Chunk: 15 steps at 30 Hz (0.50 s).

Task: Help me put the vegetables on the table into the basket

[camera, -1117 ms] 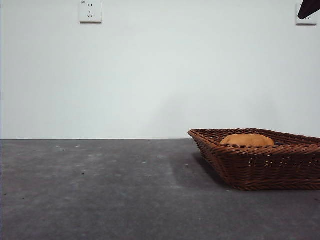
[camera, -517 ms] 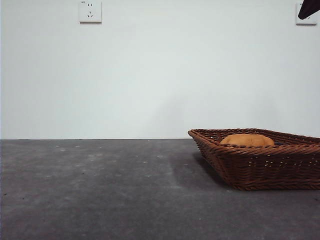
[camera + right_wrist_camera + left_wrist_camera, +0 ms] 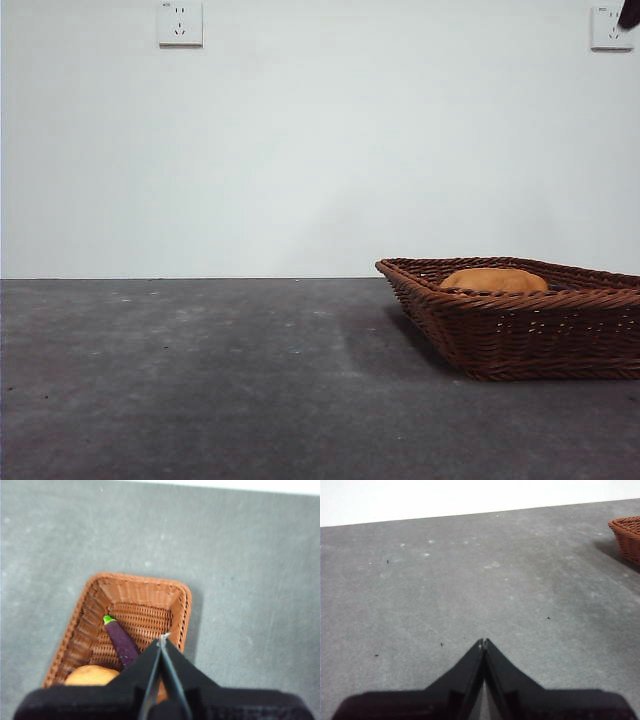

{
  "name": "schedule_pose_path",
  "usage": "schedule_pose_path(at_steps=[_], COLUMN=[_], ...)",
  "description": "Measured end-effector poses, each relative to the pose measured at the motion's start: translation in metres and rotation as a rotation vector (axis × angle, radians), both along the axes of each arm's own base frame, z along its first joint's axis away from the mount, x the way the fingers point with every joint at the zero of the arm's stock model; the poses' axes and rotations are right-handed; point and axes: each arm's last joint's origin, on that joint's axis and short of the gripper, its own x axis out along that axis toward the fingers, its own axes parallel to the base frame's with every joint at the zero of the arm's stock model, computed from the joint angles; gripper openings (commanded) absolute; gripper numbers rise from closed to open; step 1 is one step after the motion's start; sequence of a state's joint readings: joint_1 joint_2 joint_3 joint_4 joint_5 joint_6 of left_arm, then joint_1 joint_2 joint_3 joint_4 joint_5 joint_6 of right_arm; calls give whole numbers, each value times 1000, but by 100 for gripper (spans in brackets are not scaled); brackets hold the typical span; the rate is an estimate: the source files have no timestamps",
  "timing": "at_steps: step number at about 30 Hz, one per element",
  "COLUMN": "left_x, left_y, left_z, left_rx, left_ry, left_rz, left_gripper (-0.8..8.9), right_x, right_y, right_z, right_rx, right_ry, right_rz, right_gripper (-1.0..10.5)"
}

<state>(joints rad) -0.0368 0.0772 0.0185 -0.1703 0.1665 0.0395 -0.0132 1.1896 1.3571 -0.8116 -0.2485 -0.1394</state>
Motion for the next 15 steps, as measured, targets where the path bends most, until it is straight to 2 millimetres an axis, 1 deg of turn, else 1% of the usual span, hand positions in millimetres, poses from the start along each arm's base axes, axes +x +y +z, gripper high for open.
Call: schedule_pose_path(at_steps=[2,3,4,5,7,10,13,15], left_x=[0,0,0,0,0,0,0,0], left_y=[0,0,0,0,0,0,0,0], left_z=[0,0,0,0,0,0,0,0], left_rx=[0,0,0,0,0,0,0,0], left_ry=[2,3,4,3,4,4,4,4], left_rz=[0,0,0,0,0,0,0,0], left_gripper=[-4,-4,-4,-4,-4,-4,-4,-4], right_x=[-24,-39,-52,-62,-80,-102,-110,-112], right_y=[0,1,1,1,1,1,1,1], right_z=[8,9,6,-2,-28,-81,-114,-132], right_rx=[3,10,15,17,17,19,14,14], right_ry=[-96,-153,-205,-244,-288,-325,-337,-339], right_rz=[-2,-7,-10,-12,-18,-19,-29,-29], right_gripper=[2,2,2,2,2,2,2,2])
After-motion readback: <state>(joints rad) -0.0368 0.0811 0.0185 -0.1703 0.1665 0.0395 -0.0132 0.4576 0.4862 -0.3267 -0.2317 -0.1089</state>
